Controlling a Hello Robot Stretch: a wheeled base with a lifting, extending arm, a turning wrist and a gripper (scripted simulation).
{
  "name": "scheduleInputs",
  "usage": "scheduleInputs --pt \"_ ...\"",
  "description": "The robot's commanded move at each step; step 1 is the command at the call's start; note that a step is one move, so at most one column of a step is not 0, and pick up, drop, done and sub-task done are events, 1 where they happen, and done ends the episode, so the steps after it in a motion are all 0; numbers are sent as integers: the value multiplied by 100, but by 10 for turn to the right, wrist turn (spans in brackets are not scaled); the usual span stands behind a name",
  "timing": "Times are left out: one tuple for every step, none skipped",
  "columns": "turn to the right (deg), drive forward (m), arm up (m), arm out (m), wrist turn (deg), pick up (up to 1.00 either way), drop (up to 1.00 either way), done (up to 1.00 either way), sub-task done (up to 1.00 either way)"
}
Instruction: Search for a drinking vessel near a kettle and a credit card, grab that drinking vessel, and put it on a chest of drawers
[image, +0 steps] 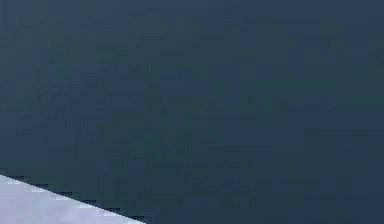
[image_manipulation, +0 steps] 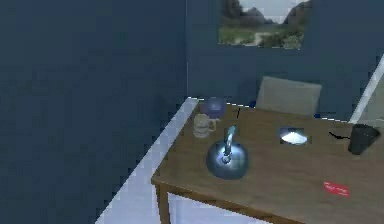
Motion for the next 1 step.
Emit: scheduleInputs --pt "450 0 0 0 0 0 0 0 0"
